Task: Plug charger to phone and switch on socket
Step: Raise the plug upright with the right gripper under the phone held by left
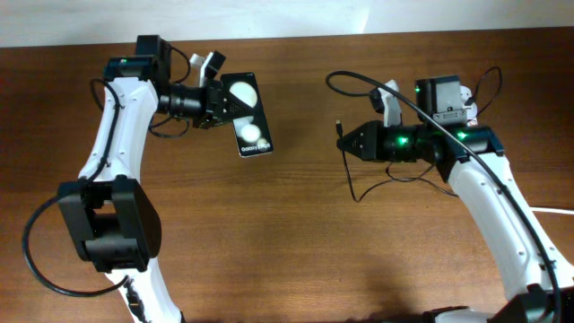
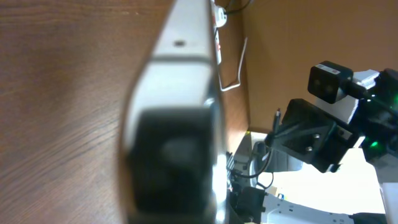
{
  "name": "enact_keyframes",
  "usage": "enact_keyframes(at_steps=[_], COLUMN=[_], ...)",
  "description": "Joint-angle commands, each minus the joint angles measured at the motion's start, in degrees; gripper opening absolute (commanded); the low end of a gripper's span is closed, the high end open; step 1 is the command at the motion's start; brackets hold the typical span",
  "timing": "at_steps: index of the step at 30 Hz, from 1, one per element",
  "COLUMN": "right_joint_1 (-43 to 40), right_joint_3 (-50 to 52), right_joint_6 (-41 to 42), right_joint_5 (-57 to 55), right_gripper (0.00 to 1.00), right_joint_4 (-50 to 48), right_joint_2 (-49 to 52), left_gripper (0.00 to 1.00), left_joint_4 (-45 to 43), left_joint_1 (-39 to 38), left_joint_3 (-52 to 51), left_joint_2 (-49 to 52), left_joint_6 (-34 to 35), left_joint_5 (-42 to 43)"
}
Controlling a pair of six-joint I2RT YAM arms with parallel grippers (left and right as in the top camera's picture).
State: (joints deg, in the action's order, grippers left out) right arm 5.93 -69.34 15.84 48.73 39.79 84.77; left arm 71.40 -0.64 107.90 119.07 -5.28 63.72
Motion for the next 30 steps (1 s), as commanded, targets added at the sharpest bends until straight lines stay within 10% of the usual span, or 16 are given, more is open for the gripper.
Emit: enact_keyframes(at_steps=[1, 30], right_joint_1=[-2.64, -6.32], right_joint_3=[2.03, 13.86], right_joint_6=[-2.14, 1.18], right_joint_5=[7.37, 9.64], right_gripper=[0.04, 0.04], right_joint_4=[-0.15, -6.29], right_joint_2=[-2.49, -15.30], left_gripper=[0.00, 0.00], left_joint_4=[0.31, -12.83], left_joint_1=[-0.63, -2.10], left_joint_3=[0.52, 0.52], left_joint_2=[-1.68, -1.70], left_joint_6=[-3.32, -2.54], left_joint_5=[3.50, 20.15])
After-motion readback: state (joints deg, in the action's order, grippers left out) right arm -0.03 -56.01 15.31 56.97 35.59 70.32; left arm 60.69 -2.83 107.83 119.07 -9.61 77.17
